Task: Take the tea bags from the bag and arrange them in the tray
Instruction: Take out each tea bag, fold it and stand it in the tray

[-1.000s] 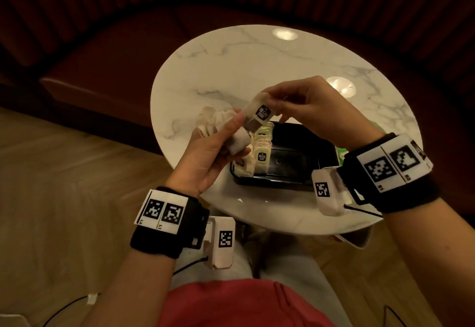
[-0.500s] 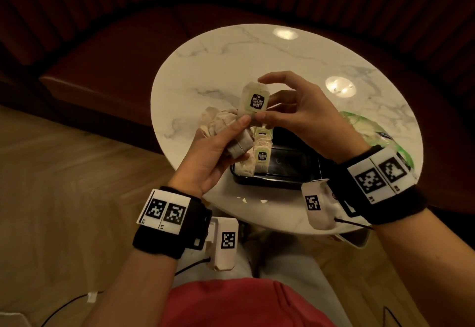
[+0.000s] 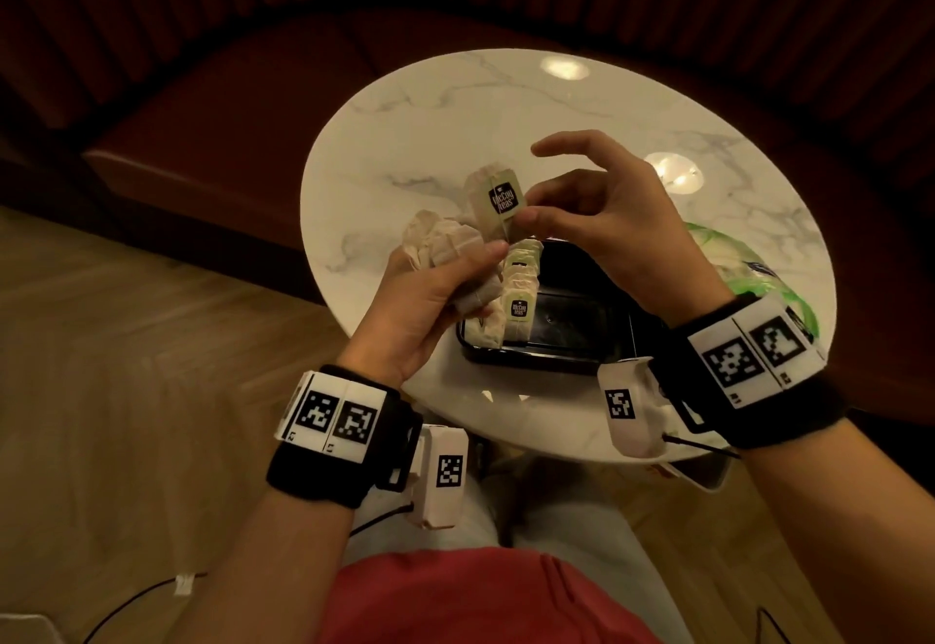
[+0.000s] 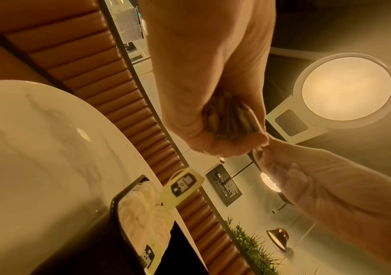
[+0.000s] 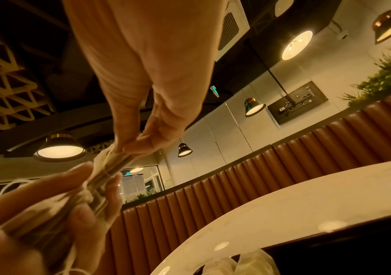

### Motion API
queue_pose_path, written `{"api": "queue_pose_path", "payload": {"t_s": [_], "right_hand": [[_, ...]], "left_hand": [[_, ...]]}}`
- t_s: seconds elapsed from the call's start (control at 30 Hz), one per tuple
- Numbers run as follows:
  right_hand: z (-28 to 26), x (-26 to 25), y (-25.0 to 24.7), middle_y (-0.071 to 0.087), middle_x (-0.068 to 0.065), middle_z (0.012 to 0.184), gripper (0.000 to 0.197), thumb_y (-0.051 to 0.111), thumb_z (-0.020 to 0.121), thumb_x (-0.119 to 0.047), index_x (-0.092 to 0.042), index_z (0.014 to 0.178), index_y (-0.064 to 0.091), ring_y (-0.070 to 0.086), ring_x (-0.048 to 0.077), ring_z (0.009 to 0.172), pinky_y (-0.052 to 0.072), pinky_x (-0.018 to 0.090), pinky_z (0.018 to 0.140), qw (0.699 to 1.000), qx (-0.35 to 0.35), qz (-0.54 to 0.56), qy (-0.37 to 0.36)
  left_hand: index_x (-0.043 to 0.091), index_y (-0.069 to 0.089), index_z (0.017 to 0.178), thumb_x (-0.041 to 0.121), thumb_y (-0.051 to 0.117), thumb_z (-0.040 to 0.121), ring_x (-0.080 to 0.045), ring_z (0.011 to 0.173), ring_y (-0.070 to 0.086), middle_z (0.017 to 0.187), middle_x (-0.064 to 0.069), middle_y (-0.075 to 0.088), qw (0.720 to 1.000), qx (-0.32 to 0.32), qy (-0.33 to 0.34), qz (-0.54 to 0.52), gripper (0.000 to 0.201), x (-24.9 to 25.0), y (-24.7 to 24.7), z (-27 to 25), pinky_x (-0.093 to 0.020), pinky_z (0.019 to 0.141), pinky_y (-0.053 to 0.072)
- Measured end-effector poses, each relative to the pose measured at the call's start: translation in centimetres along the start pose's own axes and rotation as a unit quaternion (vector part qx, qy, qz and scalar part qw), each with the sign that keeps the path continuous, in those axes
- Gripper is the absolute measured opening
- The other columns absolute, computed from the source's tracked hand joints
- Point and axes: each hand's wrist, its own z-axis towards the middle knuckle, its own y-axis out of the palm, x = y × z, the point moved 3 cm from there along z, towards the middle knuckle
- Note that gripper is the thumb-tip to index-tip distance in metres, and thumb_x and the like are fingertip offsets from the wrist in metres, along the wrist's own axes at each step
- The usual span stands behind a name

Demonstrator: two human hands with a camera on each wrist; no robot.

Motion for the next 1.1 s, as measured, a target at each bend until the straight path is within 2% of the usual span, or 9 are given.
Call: {"api": "queue_pose_path", "payload": {"t_s": [0.1, 0.27, 0.4, 0.5, 0.6, 0.67, 0.8, 0.97, 1.1], "right_hand": [[0.1, 0.1, -0.1, 0.071, 0.013, 0.094, 0.047, 0.076, 0.079, -0.005, -0.006, 0.121, 0.055, 0.072, 0.024, 0.083, 0.059, 0.029, 0.078, 1.000, 0.004, -0.013, -0.005], [0.1, -0.3, -0.3, 0.069, 0.012, 0.093, 0.049, 0.076, 0.078, -0.003, -0.007, 0.123, 0.055, 0.071, 0.019, 0.080, 0.058, 0.025, 0.075, 0.999, -0.027, -0.019, -0.009], [0.3, 0.1, -0.6, 0.070, 0.010, 0.096, 0.045, 0.075, 0.080, -0.005, -0.010, 0.121, 0.057, 0.072, 0.019, 0.084, 0.059, 0.028, 0.079, 0.999, -0.016, -0.039, -0.010], [0.5, 0.1, -0.8, 0.067, 0.001, 0.105, 0.044, 0.075, 0.081, -0.020, -0.019, 0.121, 0.059, 0.070, 0.014, 0.085, 0.058, 0.024, 0.077, 0.997, -0.032, -0.072, -0.004], [0.9, 0.0, -0.7, 0.065, -0.011, 0.115, 0.038, 0.068, 0.086, -0.039, -0.029, 0.122, 0.061, 0.067, 0.007, 0.091, 0.056, 0.021, 0.081, 0.988, -0.045, -0.148, -0.011], [1.2, -0.1, -0.6, 0.066, -0.014, 0.108, 0.025, 0.065, 0.089, -0.036, -0.028, 0.113, 0.066, 0.064, 0.002, 0.090, 0.051, 0.016, 0.079, 0.980, -0.055, -0.189, -0.030], [1.5, -0.2, -1.0, 0.068, -0.015, 0.095, 0.009, 0.067, 0.089, -0.028, -0.029, 0.098, 0.070, 0.061, 0.001, 0.081, 0.048, 0.013, 0.071, 0.975, -0.044, -0.216, -0.028], [1.1, 2.4, -1.5, 0.068, -0.011, 0.085, 0.007, 0.066, 0.091, -0.023, -0.020, 0.096, 0.070, 0.058, -0.008, 0.062, 0.043, 0.005, 0.058, 0.968, -0.054, -0.240, 0.039], [0.7, 6.2, -0.8, 0.072, 0.000, 0.088, 0.009, 0.069, 0.088, -0.017, -0.015, 0.096, 0.072, 0.060, 0.002, 0.071, 0.039, 0.001, 0.059, 0.942, -0.093, -0.314, 0.078]], "left_hand": [[0.005, 0.066, 0.114, 0.013, 0.074, 0.076, -0.031, 0.096, 0.067, 0.111, -0.021, 0.069, 1.000, 0.016, 0.009, -0.005, 0.040, 0.0, 0.0, 0.1, -0.049, 0.085, 0.051], [0.002, 0.064, 0.116, 0.015, 0.075, 0.071, -0.028, 0.089, 0.066, 0.109, -0.026, 0.067, 0.999, 0.027, 0.017, -0.009, 0.048, 0.0, -0.3, 0.3, -0.032, 0.062, 0.056], [-0.002, 0.060, 0.122, 0.014, 0.075, 0.072, -0.030, 0.097, 0.067, 0.115, -0.024, 0.067, 1.000, 0.001, 0.020, -0.011, 0.054, 0.0, -0.3, 0.5, -0.034, 0.066, 0.058], [0.005, 0.066, 0.115, 0.009, 0.072, 0.080, -0.028, 0.092, 0.067, 0.110, -0.021, 0.068, 1.000, 0.005, 0.020, 0.012, 0.036, -0.1, -0.6, 0.5, -0.034, 0.067, 0.057], [0.004, 0.065, 0.108, -0.001, 0.067, 0.086, -0.018, 0.076, 0.066, 0.099, -0.021, 0.067, 0.999, -0.001, 0.027, 0.044, 0.023, -0.1, -0.6, 0.5, -0.028, 0.056, 0.055], [0.007, 0.065, 0.101, -0.003, 0.065, 0.086, -0.014, 0.068, 0.064, 0.089, -0.015, 0.065, 0.997, -0.011, 0.031, 0.065, 0.018, -0.1, -0.7, 0.5, -0.025, 0.051, 0.052], [0.008, 0.064, 0.099, -0.002, 0.065, 0.087, -0.023, 0.076, 0.061, 0.088, -0.016, 0.062, 0.996, -0.002, 0.038, 0.075, 0.016, 0.1, -1.0, 0.5, -0.026, 0.053, 0.054], [0.010, 0.065, 0.103, 0.004, 0.066, 0.088, -0.006, 0.067, 0.066, 0.076, 0.003, 0.068, 0.995, 0.056, 0.051, 0.062, 0.016, 0.7, -2.8, 1.0, -0.020, 0.049, 0.051], [0.017, 0.068, 0.096, 0.008, 0.070, 0.086, -0.006, 0.067, 0.063, 0.076, 0.005, 0.064, 0.992, 0.087, 0.058, 0.064, 0.014, 1.0, -4.0, 1.2, -0.022, 0.050, 0.050]]}}
